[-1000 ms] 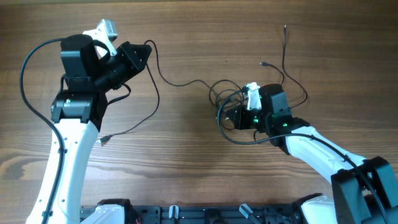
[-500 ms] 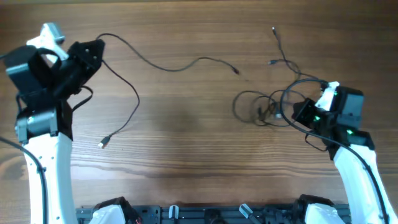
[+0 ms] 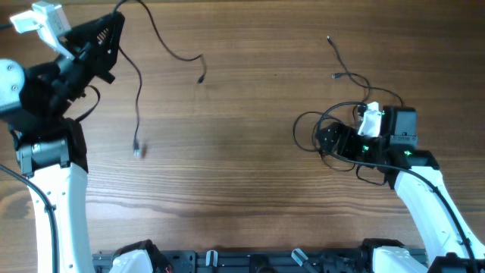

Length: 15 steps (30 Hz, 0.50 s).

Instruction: Untangle cables

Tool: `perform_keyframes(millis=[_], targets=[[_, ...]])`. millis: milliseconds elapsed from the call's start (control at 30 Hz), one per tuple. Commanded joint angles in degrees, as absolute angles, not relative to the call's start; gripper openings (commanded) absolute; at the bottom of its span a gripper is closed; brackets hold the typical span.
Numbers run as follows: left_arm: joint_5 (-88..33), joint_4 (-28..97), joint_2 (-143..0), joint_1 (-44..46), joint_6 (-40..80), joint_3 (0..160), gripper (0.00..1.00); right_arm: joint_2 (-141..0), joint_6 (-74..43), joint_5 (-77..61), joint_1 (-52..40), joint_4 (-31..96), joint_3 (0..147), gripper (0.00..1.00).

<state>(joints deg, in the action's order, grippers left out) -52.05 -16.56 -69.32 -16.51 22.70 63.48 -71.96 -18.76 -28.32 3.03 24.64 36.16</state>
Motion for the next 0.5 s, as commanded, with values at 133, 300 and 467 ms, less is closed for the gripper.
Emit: perform_keyframes(millis=[133, 300, 467], targets=[[-55.81, -21.67, -69.01, -16.71, 19.22, 63.88, 0.04, -72.42, -18.22, -31.81, 2.44, 24.47, 37.06, 1.00], [-68.25, -21.96, -69.01, -18.39, 16.67, 63.88, 0.04, -71.57, -25.12, -33.50, 2.44, 23.70, 37.65, 1.00], [-78.28, -22.06, -69.14, -19.11, 16.73, 63.88, 0.04, -68.69, -25.71, -37.56, 2.44, 16.73, 38.98, 1.00]])
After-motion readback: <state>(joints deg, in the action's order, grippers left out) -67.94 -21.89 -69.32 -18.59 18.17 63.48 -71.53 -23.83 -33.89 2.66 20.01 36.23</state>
